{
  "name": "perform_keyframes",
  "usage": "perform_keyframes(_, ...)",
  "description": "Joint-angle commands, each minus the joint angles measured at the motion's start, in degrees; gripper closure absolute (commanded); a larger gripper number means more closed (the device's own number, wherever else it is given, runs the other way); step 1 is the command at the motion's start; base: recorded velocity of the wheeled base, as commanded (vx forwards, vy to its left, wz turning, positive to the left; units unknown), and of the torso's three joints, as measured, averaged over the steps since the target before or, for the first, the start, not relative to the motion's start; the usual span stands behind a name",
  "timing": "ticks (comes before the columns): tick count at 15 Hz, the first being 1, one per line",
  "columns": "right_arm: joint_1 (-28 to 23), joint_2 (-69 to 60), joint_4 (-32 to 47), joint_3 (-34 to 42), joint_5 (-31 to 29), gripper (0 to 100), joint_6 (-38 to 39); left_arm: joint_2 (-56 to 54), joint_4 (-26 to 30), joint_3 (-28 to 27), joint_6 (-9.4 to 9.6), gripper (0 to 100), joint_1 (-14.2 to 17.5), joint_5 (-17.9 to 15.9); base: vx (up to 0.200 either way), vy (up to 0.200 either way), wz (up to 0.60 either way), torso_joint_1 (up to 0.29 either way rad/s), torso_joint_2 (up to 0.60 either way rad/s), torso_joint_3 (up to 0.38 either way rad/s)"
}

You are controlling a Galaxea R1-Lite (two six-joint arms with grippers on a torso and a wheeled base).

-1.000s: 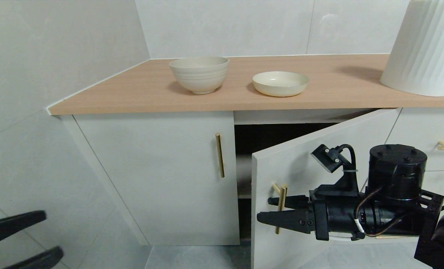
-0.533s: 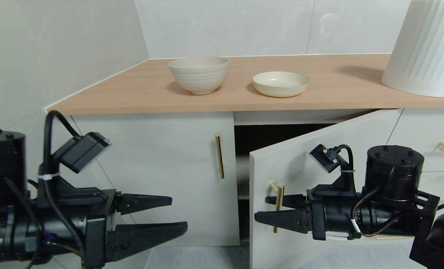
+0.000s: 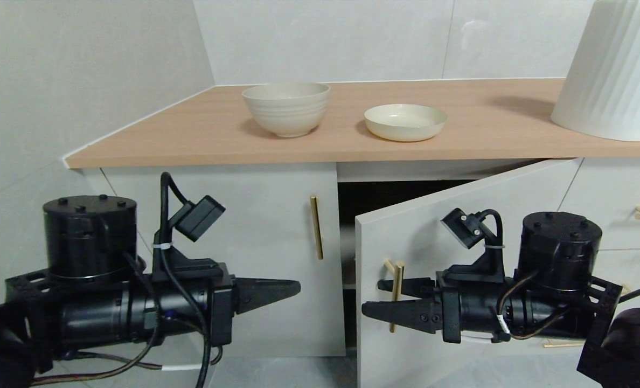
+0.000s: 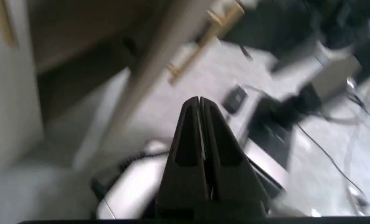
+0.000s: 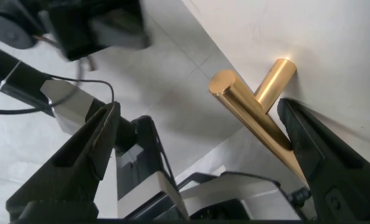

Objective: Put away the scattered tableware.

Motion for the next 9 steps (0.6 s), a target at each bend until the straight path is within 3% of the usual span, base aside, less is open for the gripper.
perform_keyframes(1, 0.01, 1.88, -1.38, 0.10, -0.11, 0, 0.14, 10.83, -10.78, 0.36, 0.16, 100, -0.94, 1.71, 0.000, 0.000, 0.00, 0.000, 0.00, 0.000)
perform_keyframes(3, 0.01, 2.14, -1.47, 0.01, -0.11, 0, 0.14, 17.43, -20.18, -0.26, -0.01, 100, -2.87, 3.56, 0.000, 0.000, 0.00, 0.000, 0.00, 0.000)
perform_keyframes(5, 0.01, 2.49, -1.47, 0.01, -0.11, 0, 0.14, 22.44, -24.58, -2.11, -0.01, 100, -3.49, 6.19, 0.000, 0.000, 0.00, 0.000, 0.00, 0.000)
perform_keyframes(7, 0.01, 2.40, -1.47, 0.01, -0.11, 0, 0.05, 24.63, -25.63, -3.60, -0.01, 100, -4.72, 9.27, 0.000, 0.000, 0.00, 0.000, 0.00, 0.000)
perform_keyframes(9, 0.01, 2.40, -1.47, 0.18, -0.20, 0, 0.05, 26.65, -26.07, -5.53, 0.16, 100, -4.81, 9.71, 0.000, 0.000, 0.00, 0.000, 0.00, 0.000)
